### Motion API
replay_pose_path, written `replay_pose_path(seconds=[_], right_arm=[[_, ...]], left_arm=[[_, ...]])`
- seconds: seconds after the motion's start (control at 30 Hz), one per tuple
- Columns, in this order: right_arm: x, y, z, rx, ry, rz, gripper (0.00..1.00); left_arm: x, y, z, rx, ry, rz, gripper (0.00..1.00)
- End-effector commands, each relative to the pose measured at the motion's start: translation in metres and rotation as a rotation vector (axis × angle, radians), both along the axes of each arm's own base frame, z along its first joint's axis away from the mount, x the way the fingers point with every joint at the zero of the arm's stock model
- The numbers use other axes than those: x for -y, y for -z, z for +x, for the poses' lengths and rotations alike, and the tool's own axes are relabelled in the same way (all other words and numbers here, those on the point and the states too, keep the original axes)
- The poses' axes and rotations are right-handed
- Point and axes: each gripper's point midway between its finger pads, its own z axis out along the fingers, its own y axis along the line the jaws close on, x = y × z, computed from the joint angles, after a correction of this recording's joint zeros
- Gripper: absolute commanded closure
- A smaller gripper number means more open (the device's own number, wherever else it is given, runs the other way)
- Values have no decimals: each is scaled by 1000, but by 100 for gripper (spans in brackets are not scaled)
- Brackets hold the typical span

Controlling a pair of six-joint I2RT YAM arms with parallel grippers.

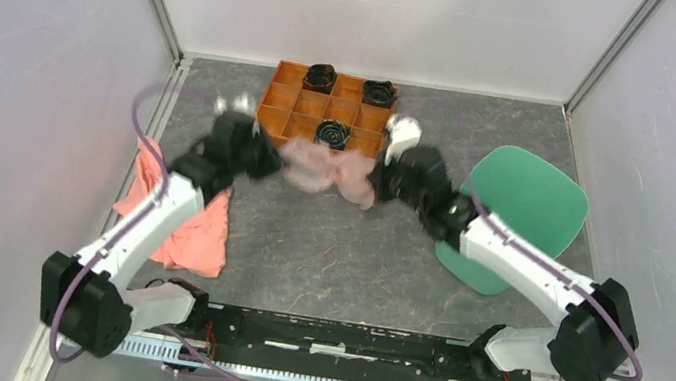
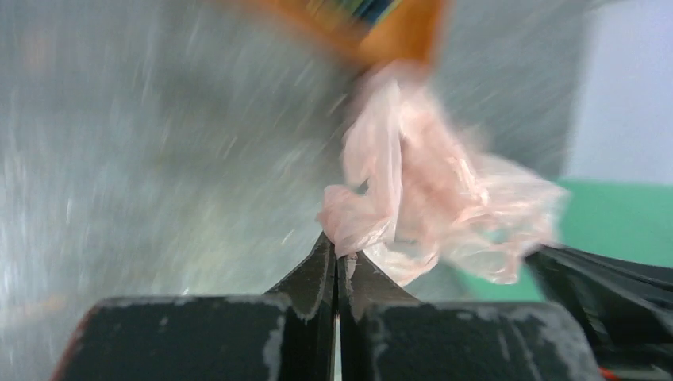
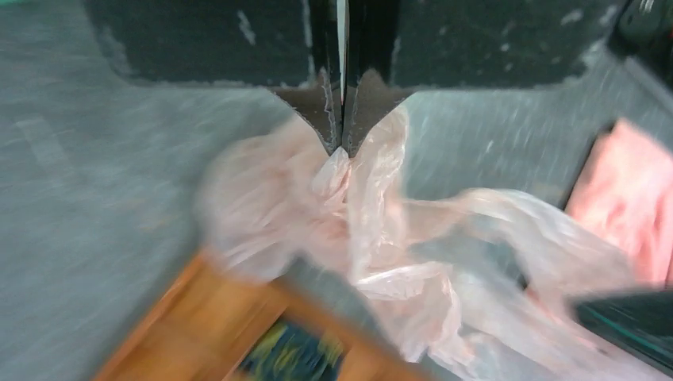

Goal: Put the trash bags into the trash bin

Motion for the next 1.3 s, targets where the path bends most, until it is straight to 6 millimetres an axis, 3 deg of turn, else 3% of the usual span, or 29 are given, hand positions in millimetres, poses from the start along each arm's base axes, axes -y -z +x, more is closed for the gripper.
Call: replay_pose_path(seconds=[0.0, 0.03, 0.07, 0.13, 0.2, 0.23, 0.3, 0.33, 0.37, 0.43, 0.5, 0.57, 0.6, 0.67, 0.7, 0.73, 0.77, 0.8, 0.83, 0.9, 0.93, 1.0, 1.03, 1.07, 1.1, 1.13, 1.17, 1.2, 1.27], right_arm=[[18, -212, 53, 384, 29, 117, 100], [18, -281, 40, 527, -30, 162, 100], [15, -327, 18, 630, -92, 204, 100], [14, -408, -50, 868, -217, 285, 100], [19, -434, -118, 1009, -358, 414, 100], [26, -436, -132, 1037, -375, 499, 100], [23, -393, -129, 976, -366, 520, 100], [13, -349, -111, 900, -323, 465, 100], [4, -308, -95, 827, -288, 416, 100], [-18, -186, -54, 612, -218, 250, 100], [-41, -75, -51, 351, -296, 138, 100], [-45, -29, -61, 239, -325, 113, 100], [-41, -29, -59, 236, -297, 125, 100], [-37, -68, -47, 317, -251, 121, 100], [-38, -106, -39, 371, -233, 123, 99], [-38, -140, -33, 425, -226, 104, 99], [-41, -192, -30, 496, -229, 135, 99], [-41, -244, -34, 559, -244, 168, 99], [-42, -290, -42, 636, -262, 198, 100], [-39, -376, -81, 790, -323, 289, 100], [-31, -412, -101, 856, -350, 358, 100], [-14, -439, -132, 928, -410, 490, 99], [-11, -433, -136, 943, -413, 523, 100], [-6, -420, -137, 947, -400, 528, 100], [-9, -390, -125, 920, -358, 486, 100], [-8, -353, -103, 866, -262, 418, 99], [-13, -312, -88, 801, -218, 351, 99], [-21, -254, -72, 714, -206, 253, 100], [-37, -143, -62, 488, -251, 144, 100]], left_arm=[[-2, -259, 57, 530, 94, 32, 98], [0, -320, 46, 654, 133, 16, 98], [4, -380, 23, 803, 189, -17, 98], [9, -467, -43, 1095, 319, -103, 98], [4, -506, -108, 1340, 386, -186, 98], [-3, -499, -122, 1381, 364, -198, 98], [-19, -451, -109, 1297, 228, -198, 98], [-24, -403, -87, 1172, 160, -173, 98], [-29, -347, -62, 1022, 92, -139, 98], [-32, -202, -22, 604, -2, -55, 98], [-26, -74, -20, 238, 12, 12, 98], [-19, -14, -32, 77, 65, 19, 98], [-16, -9, -33, 70, 83, 10, 98], [-11, -47, -24, 181, 118, 2, 98], [-9, -85, -17, 274, 142, 5, 98], [-5, -136, -10, 390, 173, -1, 98], [2, -190, -10, 510, 226, -20, 98], [6, -274, -20, 697, 268, -58, 98], [10, -331, -35, 833, 313, -94, 98], [15, -420, -77, 1083, 397, -184, 98], [14, -448, -98, 1186, 426, -226, 98], [7, -470, -126, 1328, 424, -272, 98], [1, -465, -127, 1348, 377, -275, 98], [-7, -442, -112, 1293, 292, -262, 98], [-16, -405, -90, 1190, 196, -237, 98], [-26, -357, -63, 1047, 84, -204, 98], [-34, -292, -38, 854, -7, -150, 98], [-40, -226, -23, 653, -76, -97, 98], [-41, -96, -22, 286, -82, 12, 98]])
